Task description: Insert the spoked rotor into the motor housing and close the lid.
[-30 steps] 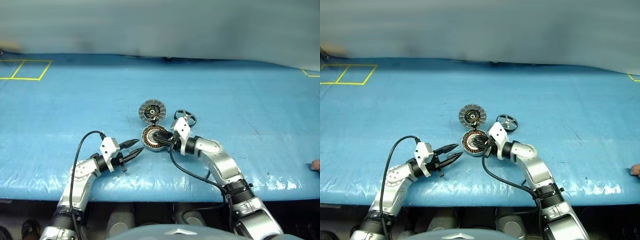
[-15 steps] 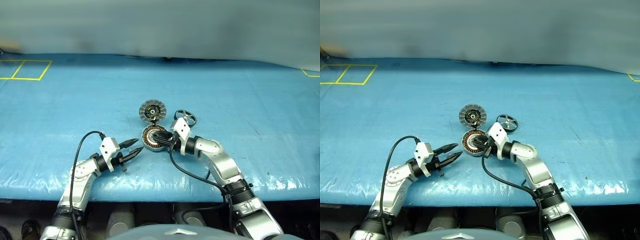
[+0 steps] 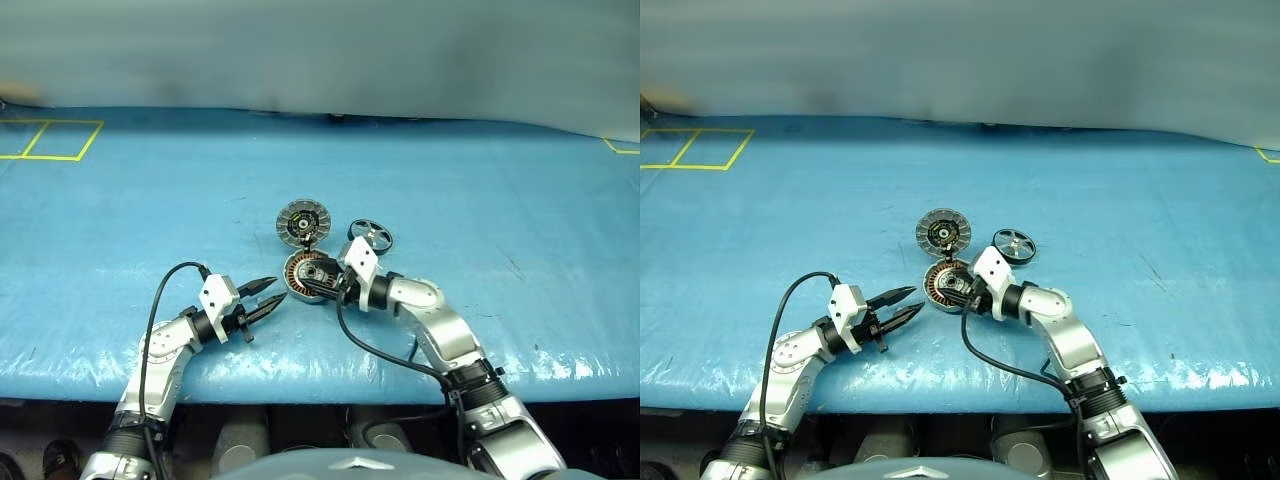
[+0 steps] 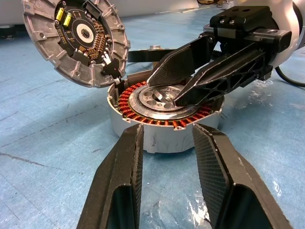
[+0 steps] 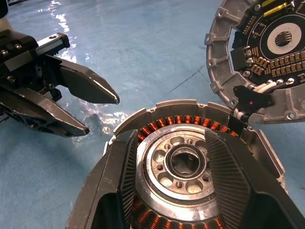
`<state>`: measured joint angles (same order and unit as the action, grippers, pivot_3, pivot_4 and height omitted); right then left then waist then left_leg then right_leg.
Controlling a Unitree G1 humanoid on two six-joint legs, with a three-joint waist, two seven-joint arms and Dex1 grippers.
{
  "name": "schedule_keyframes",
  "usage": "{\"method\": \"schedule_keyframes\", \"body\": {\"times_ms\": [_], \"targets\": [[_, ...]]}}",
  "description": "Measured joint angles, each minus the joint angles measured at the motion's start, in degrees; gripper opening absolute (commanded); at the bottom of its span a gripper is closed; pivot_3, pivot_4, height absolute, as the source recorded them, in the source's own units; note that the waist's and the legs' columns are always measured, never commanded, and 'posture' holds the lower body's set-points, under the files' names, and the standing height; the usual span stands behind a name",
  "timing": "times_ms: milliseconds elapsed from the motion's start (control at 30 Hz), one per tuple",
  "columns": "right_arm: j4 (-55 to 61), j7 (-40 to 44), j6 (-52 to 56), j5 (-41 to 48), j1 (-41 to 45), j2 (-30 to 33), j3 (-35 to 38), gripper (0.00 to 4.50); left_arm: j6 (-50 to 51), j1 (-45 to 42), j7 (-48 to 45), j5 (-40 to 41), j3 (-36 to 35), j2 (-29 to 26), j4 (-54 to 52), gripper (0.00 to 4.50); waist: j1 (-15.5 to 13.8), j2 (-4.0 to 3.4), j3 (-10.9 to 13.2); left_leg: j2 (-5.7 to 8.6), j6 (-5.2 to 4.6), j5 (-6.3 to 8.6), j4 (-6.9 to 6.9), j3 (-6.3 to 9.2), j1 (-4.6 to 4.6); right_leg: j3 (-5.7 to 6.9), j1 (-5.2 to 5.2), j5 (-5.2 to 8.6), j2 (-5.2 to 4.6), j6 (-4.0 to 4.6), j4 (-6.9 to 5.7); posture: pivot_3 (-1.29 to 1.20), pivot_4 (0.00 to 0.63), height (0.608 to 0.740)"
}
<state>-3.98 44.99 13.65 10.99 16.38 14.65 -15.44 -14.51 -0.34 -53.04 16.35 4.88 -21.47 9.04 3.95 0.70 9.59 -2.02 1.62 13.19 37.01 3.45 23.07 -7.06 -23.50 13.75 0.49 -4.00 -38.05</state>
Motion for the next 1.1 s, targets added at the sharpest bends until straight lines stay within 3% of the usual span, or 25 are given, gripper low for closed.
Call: {"method": "schedule_keyframes", "body": {"times_ms": [167, 533, 900, 1100], "targets": [[-0.64, -0.68, 0.50, 0.38, 0.47, -0.96, 0.30, 0.07, 0.00, 0.00, 0.01, -0.03, 0.00, 0.00, 0.02, 1.70, 0.01, 0.00, 0.00, -0.01, 0.00, 0.00, -0.01, 0.00, 0.00, 0.00, -0.01, 0.01, 0.01, 0.02, 0.00, 0.00, 0.150, 0.740], [-5.39, -2.40, -1.65, -5.27, 5.13, -0.55, -1.92, 0.03, -0.01, 0.00, 0.28, -0.32, 0.02, 0.03, 0.28, 1.70, 0.09, -0.01, 0.00, 0.00, 0.00, 0.00, 0.01, 0.00, -0.01, 0.00, 0.00, 0.00, 0.01, 0.00, 0.00, 0.00, 0.150, 0.740], [-2.24, -0.91, -2.02, -10.53, 6.14, 3.31, -6.18, 0.03, -0.01, 0.60, 0.52, -0.50, 0.02, 0.02, 0.29, 1.70, -0.07, 0.01, -0.05, 0.00, 0.01, 0.00, 0.01, 0.01, -0.05, 0.01, 0.08, 0.00, -0.01, 0.00, 0.04, 0.00, 0.150, 0.740], [0.45, -1.24, -0.78, -4.78, 0.76, 0.32, -2.32, 0.03, -0.01, 0.69, 0.37, -0.45, 0.05, 0.06, 0.29, 1.70, -0.11, 0.00, -0.04, 0.00, 0.02, 0.02, -0.01, 0.02, 0.04, 0.01, 0.01, 0.00, -0.01, 0.01, 0.07, 0.00, 0.150, 0.740]]}}
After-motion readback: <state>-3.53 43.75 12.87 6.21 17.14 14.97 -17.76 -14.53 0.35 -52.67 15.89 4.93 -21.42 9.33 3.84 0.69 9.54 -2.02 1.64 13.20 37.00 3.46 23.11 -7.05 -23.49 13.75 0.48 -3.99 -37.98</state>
